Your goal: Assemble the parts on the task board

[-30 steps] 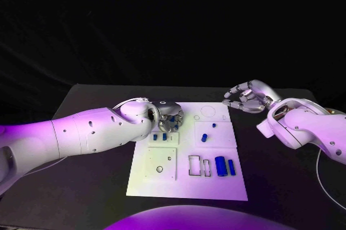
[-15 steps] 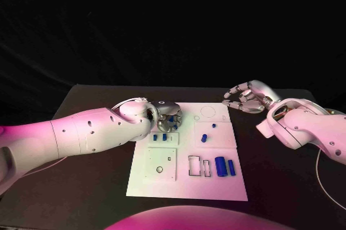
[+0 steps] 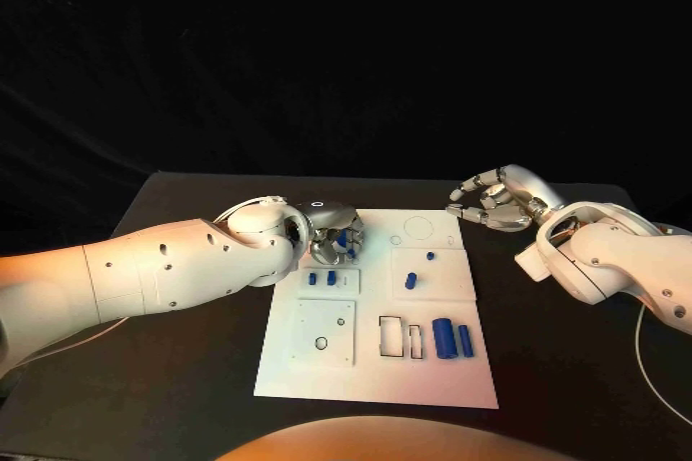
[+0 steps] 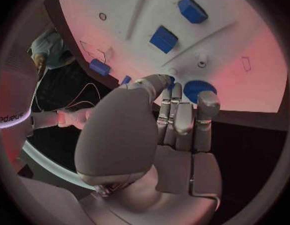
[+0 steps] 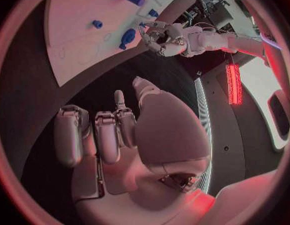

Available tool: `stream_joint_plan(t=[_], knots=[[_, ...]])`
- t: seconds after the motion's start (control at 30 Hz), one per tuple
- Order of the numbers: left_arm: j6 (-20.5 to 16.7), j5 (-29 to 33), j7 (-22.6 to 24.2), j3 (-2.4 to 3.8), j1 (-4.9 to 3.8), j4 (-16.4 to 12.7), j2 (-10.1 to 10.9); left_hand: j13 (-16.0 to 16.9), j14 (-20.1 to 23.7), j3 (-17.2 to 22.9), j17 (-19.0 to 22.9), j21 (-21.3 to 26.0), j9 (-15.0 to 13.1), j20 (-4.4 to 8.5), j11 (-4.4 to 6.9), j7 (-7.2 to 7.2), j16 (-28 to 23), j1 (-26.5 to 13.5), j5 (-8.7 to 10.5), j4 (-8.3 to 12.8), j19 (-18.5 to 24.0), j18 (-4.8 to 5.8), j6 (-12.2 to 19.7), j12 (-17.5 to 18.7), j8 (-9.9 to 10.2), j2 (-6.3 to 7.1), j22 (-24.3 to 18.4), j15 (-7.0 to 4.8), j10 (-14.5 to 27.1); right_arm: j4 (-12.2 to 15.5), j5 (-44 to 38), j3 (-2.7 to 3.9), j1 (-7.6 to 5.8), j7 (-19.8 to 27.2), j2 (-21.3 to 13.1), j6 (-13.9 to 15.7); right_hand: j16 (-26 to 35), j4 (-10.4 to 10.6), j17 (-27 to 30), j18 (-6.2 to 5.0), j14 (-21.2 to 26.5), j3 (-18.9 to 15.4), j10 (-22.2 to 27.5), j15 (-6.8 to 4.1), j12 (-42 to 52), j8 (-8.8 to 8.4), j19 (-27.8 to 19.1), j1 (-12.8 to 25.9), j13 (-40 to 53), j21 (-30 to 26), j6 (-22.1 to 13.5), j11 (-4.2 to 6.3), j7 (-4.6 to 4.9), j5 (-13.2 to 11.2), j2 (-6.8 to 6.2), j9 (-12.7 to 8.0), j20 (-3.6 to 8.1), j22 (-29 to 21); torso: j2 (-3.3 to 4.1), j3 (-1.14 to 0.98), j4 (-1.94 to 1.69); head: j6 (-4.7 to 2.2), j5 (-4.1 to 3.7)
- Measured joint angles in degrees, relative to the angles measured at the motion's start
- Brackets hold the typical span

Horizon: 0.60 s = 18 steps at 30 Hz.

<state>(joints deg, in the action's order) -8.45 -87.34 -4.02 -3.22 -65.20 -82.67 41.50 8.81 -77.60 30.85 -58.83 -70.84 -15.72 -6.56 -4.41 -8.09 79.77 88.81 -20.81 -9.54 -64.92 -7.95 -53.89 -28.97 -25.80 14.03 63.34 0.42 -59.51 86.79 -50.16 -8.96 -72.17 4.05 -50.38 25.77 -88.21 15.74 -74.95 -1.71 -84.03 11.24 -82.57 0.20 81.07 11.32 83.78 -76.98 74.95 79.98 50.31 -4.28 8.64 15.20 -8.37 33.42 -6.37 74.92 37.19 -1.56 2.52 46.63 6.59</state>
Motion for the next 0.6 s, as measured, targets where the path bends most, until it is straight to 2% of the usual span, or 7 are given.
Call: stream_joint_plan(t=[0.13,0.23,0.6], knots=[[-0.46,0.87,0.04,0.75,-0.06,-1.14,1.87,0.0,0.0,0.0,0.0,-0.24,0.01,0.0,0.0,-0.17,0.0,-0.15,0.01,0.0,0.0,0.0,-0.17,0.09,0.0,-0.15,0.07,0.0,0.0,-0.05,-0.02,0.0,0.02,0.01,-0.02,0.01,0.0,0.0,0.0,0.0,0.0,0.0,0.0,0.0,0.0,0.2,0.0,0.0,0.0,0.0,0.0,0.0,0.0,0.0,0.0,0.0,0.0,0.0,-0.07,-0.04,-0.08,-0.17,0.04],[-0.59,1.49,0.04,1.08,-0.08,-1.95,3.28,0.0,0.0,0.0,0.0,-0.24,0.02,0.0,0.0,-0.2,0.0,-0.15,0.01,0.0,0.0,0.0,-0.2,0.19,0.01,-0.15,0.13,0.0,-0.01,-0.07,-0.03,0.0,0.03,0.01,-0.02,0.01,0.0,0.0,0.0,0.0,0.0,0.0,0.0,0.0,0.0,0.19,0.0,0.0,0.0,0.0,0.0,0.0,0.0,0.0,0.0,0.0,0.0,0.0,-0.13,-0.08,-0.2,-0.23,0.02],[0.01,3.36,-0.18,1.3,-0.05,-2.66,6.09,-0.07,-0.21,-0.01,0.01,-0.23,0.03,0.0,0.01,0.01,0.0,-0.4,0.06,-0.01,0.0,0.0,-0.4,0.53,0.33,0.09,0.13,0.21,-0.41,-0.1,-0.06,0.0,0.11,0.03,-0.13,0.02,0.0,0.0,0.01,0.0,0.0,0.0,0.0,0.0,0.0,0.19,0.0,0.0,-0.01,0.0,0.0,0.0,0.0,0.0,0.0,0.04,0.0,-0.01,-0.16,-0.07,-0.27,-0.18,-0.1]])
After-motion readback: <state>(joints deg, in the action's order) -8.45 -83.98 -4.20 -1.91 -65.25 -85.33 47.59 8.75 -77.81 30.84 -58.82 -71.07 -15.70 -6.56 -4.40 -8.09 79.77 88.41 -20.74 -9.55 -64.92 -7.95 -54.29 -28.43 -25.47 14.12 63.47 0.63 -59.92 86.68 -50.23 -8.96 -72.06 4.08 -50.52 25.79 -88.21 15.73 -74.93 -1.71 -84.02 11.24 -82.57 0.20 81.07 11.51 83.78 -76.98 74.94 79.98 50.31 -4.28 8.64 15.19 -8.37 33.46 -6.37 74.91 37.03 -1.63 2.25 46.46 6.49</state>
